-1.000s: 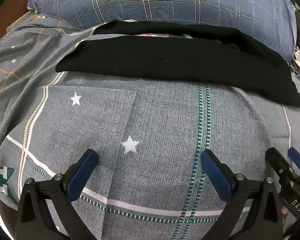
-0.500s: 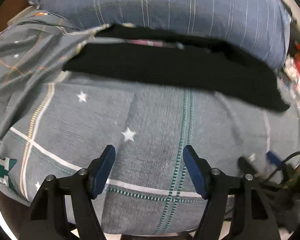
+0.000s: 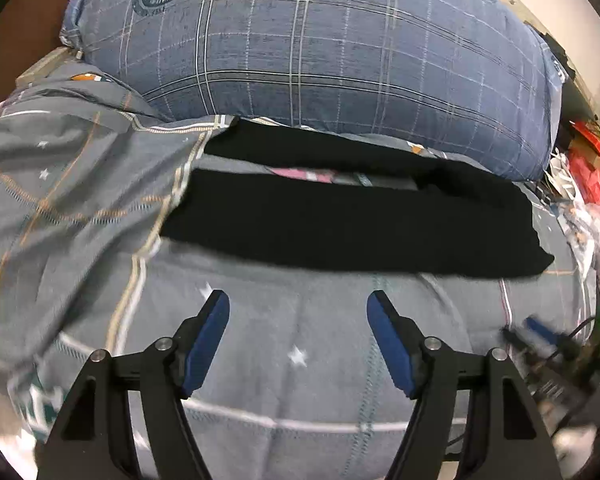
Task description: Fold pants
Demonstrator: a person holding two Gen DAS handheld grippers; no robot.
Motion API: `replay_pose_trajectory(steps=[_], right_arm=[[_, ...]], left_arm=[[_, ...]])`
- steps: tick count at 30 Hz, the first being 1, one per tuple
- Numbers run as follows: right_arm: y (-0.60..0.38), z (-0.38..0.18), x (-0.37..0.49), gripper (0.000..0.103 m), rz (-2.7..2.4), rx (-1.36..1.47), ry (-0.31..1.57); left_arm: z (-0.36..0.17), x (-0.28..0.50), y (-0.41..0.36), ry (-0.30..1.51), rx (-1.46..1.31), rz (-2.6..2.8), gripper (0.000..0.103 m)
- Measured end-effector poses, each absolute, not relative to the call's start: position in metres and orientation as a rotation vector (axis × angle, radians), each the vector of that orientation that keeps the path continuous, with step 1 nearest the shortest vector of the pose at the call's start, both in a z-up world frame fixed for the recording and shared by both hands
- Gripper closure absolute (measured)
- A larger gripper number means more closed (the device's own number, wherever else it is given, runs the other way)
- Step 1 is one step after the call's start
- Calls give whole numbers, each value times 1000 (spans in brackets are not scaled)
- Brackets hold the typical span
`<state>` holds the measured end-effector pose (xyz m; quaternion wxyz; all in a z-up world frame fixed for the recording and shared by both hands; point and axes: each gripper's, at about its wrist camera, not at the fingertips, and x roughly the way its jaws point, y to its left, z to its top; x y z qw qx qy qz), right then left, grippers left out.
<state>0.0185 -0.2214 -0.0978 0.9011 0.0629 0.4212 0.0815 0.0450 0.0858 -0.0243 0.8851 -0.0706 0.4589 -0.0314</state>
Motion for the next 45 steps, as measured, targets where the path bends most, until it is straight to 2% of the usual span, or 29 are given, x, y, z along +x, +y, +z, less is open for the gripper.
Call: replay_pose_trajectory(steps=[8,12,17,24,29,30,31,32,33,34,35,36,45], right_arm=[[-315,-36,124,21,69,123,817],[-357,-24,196,19,-12,98,870],[-398,-44,273,19,-50,257,1004],[-409,-86,323,19,-76,355,1106],[-396,-98,341,17,-48,299,1150],[-391,-100,343,15,-47,274,1163],[-388,-101,346,15,-47,250,1172],[-382,-101,346,20,-45,215,1178],[-378,-99,346,47,-46,189,1172],[-375,-98,344,65,-49,167,1171],[-374,-97,342,78,-55,160,1178],[-375,-95,339,83,-50,177,1172],[-380,-43,294,86,-20,291,996]], left_arm=[[-12,143,139,986,-203,-85,28],[-21,205,151,1009,-181,-60,28],[-54,280,159,1103,-249,-84,28],[-96,346,167,1169,-240,-38,28],[-117,366,140,1199,-59,-48,25],[-117,367,134,1194,-24,-57,25],[-116,367,130,1195,-20,-75,44],[-114,366,129,1191,-34,-99,57],[-111,364,128,1183,-40,-122,89],[-108,361,126,1174,-29,-132,91],[-106,358,126,1165,-20,-137,92],[-103,354,127,1155,-21,-141,93],[-43,308,141,978,-119,-145,93]])
